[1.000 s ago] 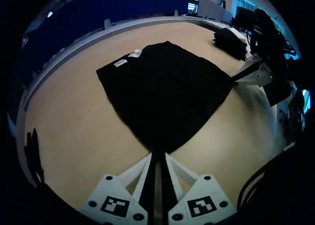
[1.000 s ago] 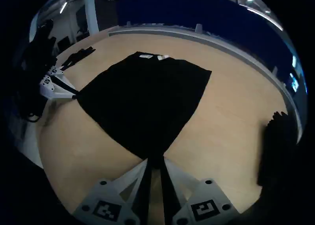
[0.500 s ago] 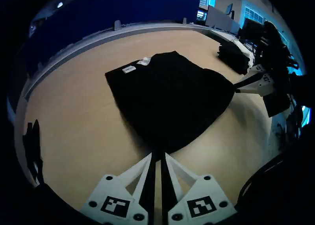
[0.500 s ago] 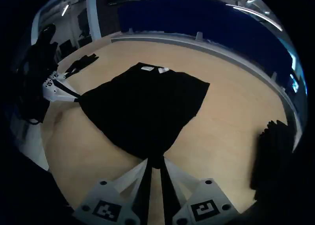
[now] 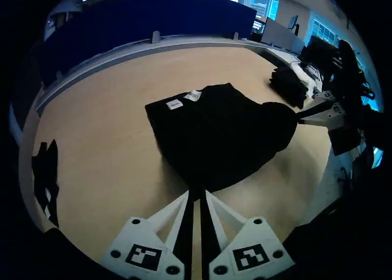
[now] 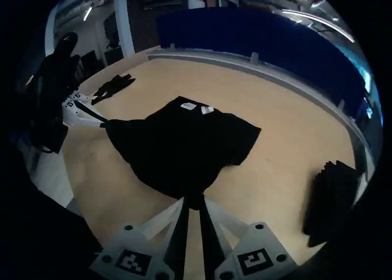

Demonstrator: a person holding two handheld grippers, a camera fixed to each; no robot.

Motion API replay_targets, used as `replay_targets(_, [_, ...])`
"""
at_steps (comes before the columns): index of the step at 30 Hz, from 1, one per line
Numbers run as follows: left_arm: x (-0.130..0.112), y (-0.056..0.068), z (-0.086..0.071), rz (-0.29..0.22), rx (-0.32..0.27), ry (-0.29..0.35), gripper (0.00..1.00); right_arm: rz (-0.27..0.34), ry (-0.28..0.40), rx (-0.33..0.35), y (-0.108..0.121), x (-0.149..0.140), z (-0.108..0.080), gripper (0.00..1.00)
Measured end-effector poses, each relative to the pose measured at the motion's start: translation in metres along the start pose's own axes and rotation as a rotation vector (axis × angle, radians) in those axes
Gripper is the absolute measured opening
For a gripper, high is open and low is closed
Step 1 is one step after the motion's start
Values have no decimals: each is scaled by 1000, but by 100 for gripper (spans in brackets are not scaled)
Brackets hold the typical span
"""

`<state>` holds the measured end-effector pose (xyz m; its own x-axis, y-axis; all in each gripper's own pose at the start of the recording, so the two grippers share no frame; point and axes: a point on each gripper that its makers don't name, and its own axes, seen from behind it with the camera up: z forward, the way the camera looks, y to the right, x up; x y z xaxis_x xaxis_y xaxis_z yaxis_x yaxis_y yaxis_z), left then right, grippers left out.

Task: Fold towel

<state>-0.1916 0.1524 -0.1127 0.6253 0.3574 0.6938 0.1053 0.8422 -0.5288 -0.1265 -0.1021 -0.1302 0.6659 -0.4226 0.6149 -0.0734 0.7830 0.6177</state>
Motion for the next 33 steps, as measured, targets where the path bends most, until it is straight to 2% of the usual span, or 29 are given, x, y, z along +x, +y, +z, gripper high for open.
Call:
replay_targets(8, [8, 11, -27, -12, -8, 1, 8, 13, -4, 18, -8, 12, -25, 14])
replay_targets(12, [12, 15, -35, -18, -12, 5, 8, 18, -15, 33, -10, 13, -32, 14])
replay_targets(23, [24, 11, -30, -47, -10, 26, 8, 24, -32, 35, -4, 18, -28, 14])
replay_targets(33, [54, 0, -11, -77, -5, 63, 8, 27, -37, 16, 17, 36, -11, 14])
